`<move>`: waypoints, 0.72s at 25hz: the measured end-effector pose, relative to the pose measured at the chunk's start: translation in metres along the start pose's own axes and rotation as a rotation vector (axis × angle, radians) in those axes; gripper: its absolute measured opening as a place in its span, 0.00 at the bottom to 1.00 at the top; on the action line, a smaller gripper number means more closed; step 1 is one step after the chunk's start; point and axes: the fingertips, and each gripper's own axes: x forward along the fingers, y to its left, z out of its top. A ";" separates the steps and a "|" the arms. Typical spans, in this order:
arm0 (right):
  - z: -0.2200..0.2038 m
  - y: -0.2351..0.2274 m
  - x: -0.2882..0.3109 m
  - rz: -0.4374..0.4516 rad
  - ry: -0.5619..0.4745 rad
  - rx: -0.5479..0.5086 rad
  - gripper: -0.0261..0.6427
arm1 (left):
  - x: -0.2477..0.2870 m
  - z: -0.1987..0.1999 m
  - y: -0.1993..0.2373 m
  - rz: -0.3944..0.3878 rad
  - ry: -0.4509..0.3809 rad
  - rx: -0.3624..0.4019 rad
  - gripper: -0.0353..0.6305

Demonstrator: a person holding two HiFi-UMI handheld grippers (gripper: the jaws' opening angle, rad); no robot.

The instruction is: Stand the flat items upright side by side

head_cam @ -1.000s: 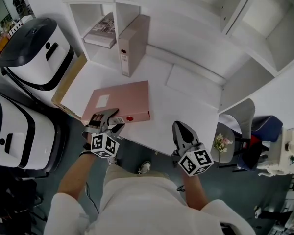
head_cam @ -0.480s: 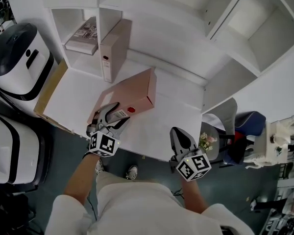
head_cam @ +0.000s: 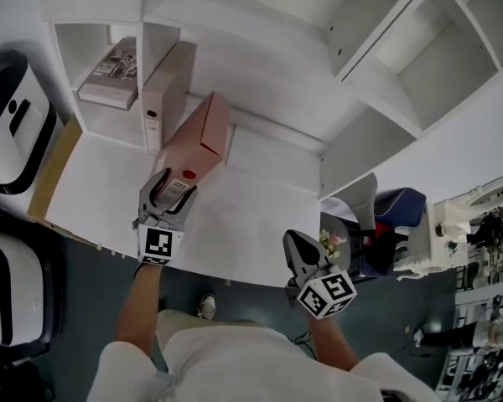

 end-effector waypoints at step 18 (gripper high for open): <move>0.017 0.042 0.049 -0.068 -0.013 0.037 0.04 | 0.003 -0.059 0.064 0.042 0.070 -0.251 0.51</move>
